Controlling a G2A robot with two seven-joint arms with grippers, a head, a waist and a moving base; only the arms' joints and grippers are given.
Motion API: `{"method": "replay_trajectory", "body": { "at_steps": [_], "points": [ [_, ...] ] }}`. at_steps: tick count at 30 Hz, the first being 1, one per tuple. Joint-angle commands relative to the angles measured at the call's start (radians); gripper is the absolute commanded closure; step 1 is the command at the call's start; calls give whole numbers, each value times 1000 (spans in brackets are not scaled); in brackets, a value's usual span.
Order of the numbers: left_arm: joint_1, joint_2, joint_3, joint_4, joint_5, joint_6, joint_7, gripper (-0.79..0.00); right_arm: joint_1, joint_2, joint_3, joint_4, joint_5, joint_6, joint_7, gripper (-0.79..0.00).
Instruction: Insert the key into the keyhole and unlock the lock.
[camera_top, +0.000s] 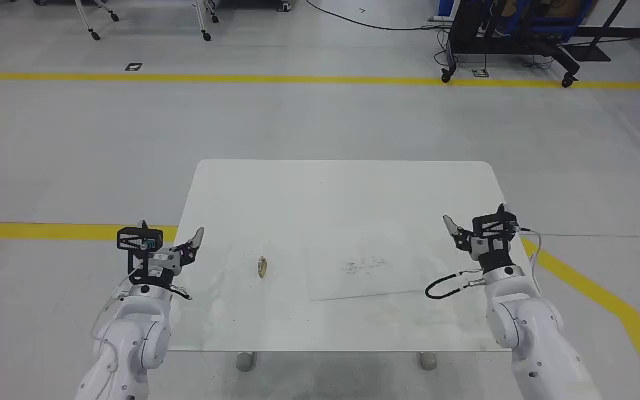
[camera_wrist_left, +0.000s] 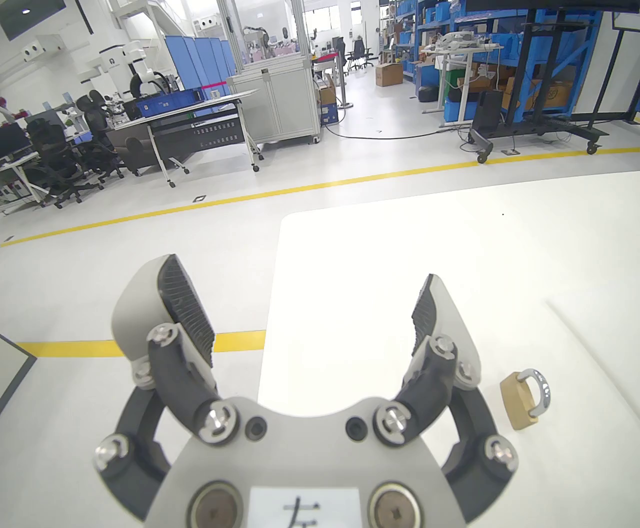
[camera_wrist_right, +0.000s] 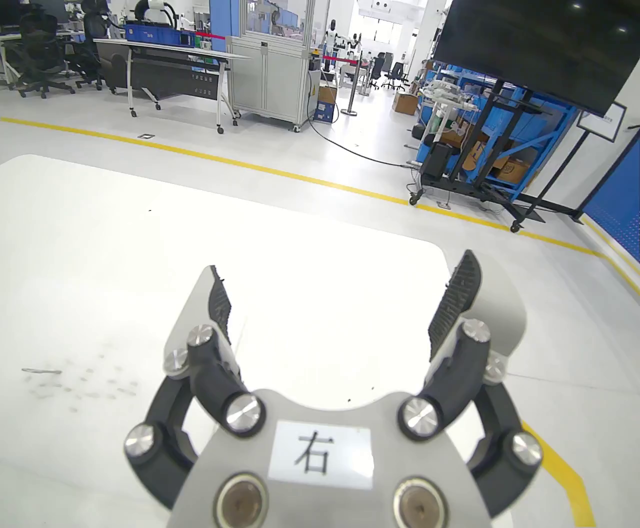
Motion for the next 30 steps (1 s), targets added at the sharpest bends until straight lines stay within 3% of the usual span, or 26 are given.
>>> {"method": "replay_trajectory", "body": {
  "at_steps": [1,6,9,18,19,21,27,30],
  "points": [
    [0,0,0,0,0,0,0,-785,35,-2,-48,19,-13,-64,14,-785],
    [0,0,0,0,0,0,0,-785,167,-17,-191,190,146,-306,14,-785],
    [0,0,0,0,0,0,0,-785,230,-24,-237,281,207,-421,-47,-785],
    [0,0,0,0,0,0,0,-785,230,-24,-237,281,207,-421,-47,-785],
    [0,0,0,0,0,0,0,-785,229,-25,-251,271,232,-464,-58,-785],
    [0,0,0,0,0,0,0,-785,248,-25,-271,327,359,-687,-96,-785],
    [0,0,0,0,0,0,0,-785,431,-34,-404,547,296,-948,49,-785],
    [0,0,0,0,0,0,0,-785,490,-37,-453,595,209,-981,81,-785]
  ]
}}
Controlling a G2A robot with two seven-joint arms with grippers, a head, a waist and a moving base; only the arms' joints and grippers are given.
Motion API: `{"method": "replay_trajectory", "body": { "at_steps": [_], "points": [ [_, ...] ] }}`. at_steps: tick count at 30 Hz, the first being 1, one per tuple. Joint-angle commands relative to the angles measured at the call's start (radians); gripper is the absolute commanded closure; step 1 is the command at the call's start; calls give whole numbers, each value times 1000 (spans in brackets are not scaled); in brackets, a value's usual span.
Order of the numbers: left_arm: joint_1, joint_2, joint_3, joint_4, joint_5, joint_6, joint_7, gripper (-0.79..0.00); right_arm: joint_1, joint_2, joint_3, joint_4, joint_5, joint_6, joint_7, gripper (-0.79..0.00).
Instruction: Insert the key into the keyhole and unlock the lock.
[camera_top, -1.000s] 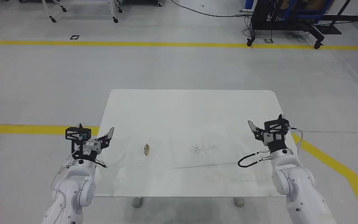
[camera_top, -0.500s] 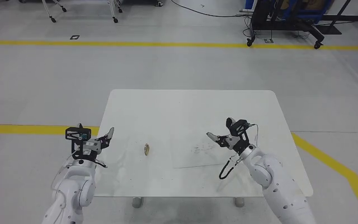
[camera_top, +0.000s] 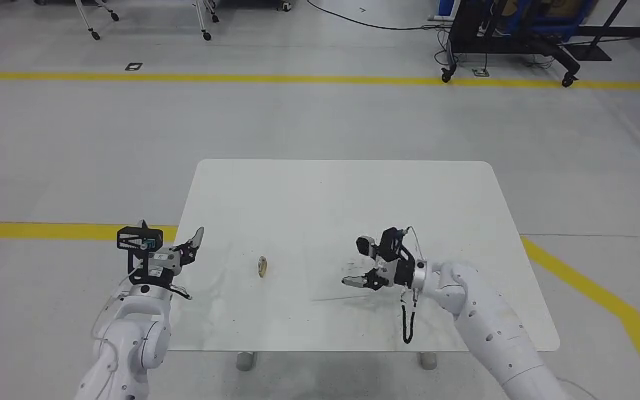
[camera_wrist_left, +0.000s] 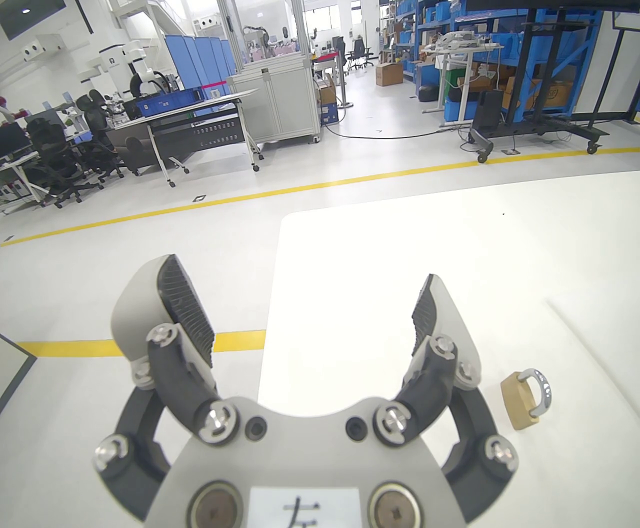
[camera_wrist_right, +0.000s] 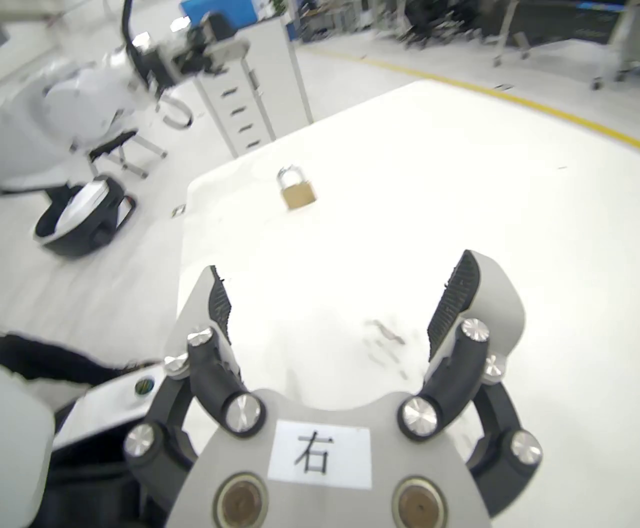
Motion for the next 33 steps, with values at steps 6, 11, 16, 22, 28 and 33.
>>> {"method": "replay_trajectory", "body": {
  "at_steps": [6,11,16,22,28,33],
  "points": [
    [0,0,0,0,0,0,0,-785,73,1,-95,63,-128,-2,0,-785],
    [0,0,0,0,0,0,0,-785,91,7,-109,35,-304,93,-59,-536],
    [0,0,0,0,0,0,0,-785,77,14,-118,11,-426,179,-123,-465],
    [0,0,0,0,0,0,0,-785,87,18,-120,16,-436,175,-104,-292],
    [0,0,0,0,0,0,0,-785,86,24,-112,-1,-441,172,-105,0],
    [0,0,0,0,0,0,0,-785,87,30,-105,-12,-460,176,-93,0]
  ]
}}
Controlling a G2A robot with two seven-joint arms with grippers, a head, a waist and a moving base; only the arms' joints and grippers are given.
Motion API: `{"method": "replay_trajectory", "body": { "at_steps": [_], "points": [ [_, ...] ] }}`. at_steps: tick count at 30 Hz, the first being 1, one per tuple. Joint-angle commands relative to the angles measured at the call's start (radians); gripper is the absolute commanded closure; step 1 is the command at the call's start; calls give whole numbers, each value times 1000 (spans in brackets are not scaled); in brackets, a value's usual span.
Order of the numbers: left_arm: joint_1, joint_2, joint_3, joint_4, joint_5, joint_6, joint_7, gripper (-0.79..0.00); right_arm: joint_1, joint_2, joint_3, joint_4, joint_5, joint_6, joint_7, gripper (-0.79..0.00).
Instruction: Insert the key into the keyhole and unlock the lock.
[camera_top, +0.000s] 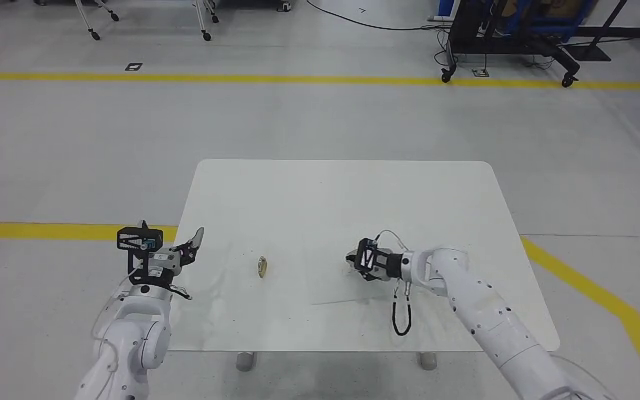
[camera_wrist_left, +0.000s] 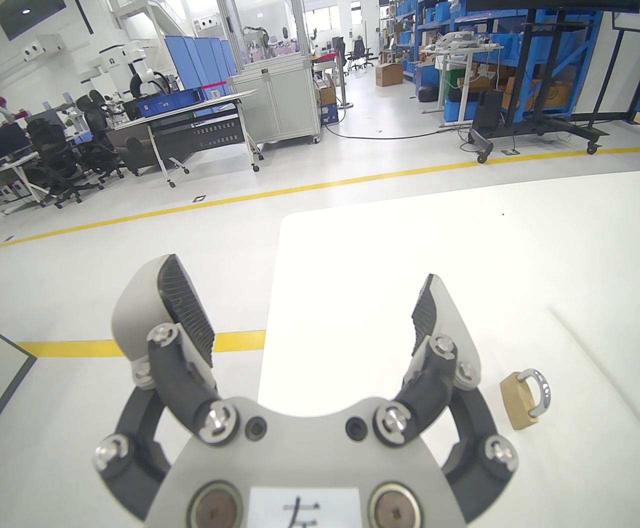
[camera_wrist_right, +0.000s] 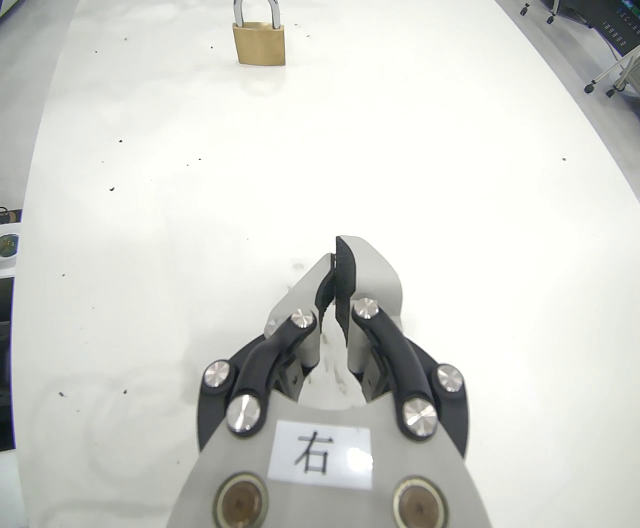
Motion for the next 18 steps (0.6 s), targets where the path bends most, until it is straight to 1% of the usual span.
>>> {"method": "replay_trajectory", "body": {
  "at_steps": [1,12,15,18],
  "points": [
    [0,0,0,0,0,0,0,-785,2,2,3,-3,-6,4,8,0],
    [0,0,0,0,0,0,0,-785,-9,22,64,-66,-15,48,-8,0],
    [0,0,0,0,0,0,0,-785,-16,23,88,-78,28,75,-30,0],
    [0,0,0,0,0,0,0,-785,-29,25,114,-84,93,81,-77,0]
  ]
}}
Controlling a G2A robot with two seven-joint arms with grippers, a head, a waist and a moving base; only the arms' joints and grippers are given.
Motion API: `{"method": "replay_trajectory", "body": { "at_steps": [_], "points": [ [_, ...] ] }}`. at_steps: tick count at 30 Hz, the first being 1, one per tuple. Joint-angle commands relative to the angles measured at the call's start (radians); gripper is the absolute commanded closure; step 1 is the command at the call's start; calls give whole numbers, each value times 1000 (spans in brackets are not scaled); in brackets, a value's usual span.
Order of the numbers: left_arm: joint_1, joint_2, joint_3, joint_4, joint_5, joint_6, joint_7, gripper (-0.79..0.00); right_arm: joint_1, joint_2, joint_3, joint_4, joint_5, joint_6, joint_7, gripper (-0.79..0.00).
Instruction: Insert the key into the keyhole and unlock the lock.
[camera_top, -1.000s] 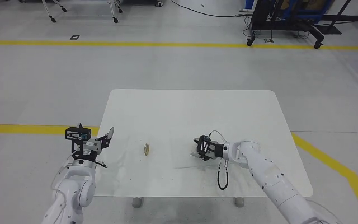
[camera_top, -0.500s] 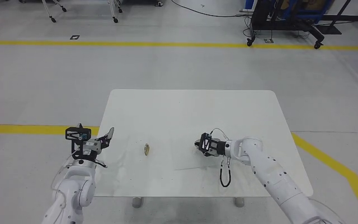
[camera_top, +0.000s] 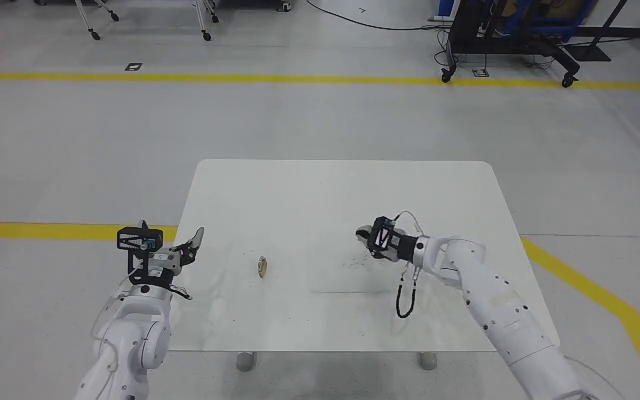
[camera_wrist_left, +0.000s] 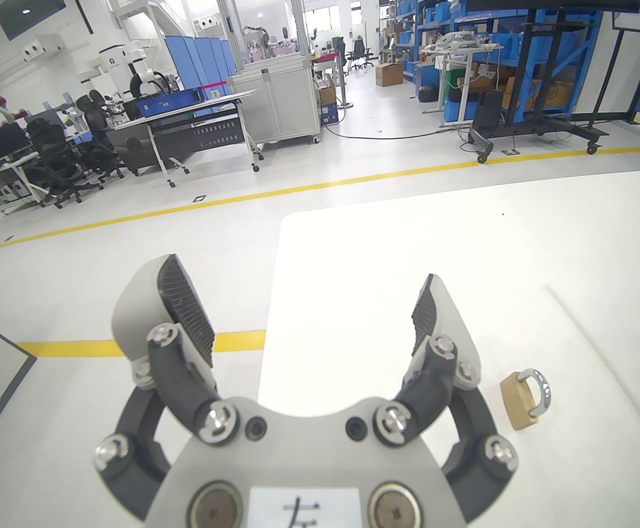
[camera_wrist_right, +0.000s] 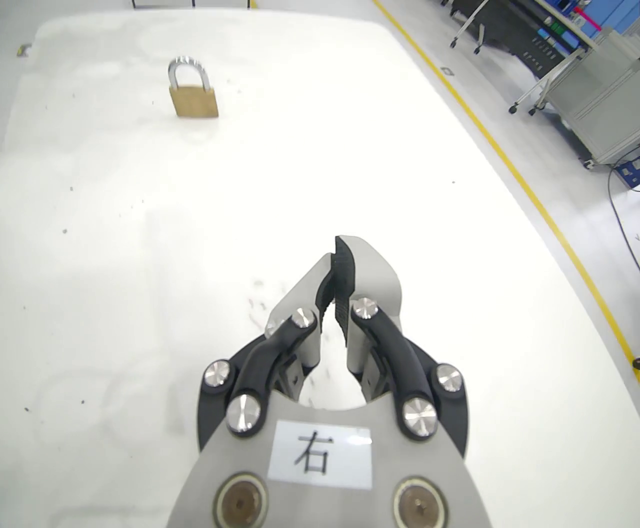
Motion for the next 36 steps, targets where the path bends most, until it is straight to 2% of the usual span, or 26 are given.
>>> {"method": "replay_trajectory", "body": {
  "at_steps": [1,7,16,18,21,24,27,29,31,36],
  "points": [
    [0,0,0,0,0,0,0,-785,-5,1,18,3,41,5,-25,0],
    [0,0,0,0,0,0,0,-785,-15,2,77,43,243,-41,-141,0],
    [0,-1,-2,2,-6,3,6,-785,-15,2,77,43,243,-41,-141,0],
    [7,-6,2,16,-162,-78,26,-785,-15,2,77,43,243,-41,-141,0],
    [-27,-14,1,49,-489,-226,-19,-785,-39,-3,79,73,328,-43,-193,0],
    [-85,-19,30,70,-760,-366,-95,-785,-43,-12,70,116,415,-90,-284,0],
    [-151,-24,94,85,-1008,-469,-226,-785,-34,-23,58,158,497,-143,-365,0],
    [-201,-27,149,101,-1156,-487,-344,-785,-29,-27,57,175,536,-191,-412,0],
    [-252,-26,179,117,-1236,-453,-472,-785,-30,-29,62,189,563,-213,-436,0],
    [-252,-26,179,117,-1236,-453,-472,-785,-30,-29,62,189,563,-213,-436,0]
  ]
}}
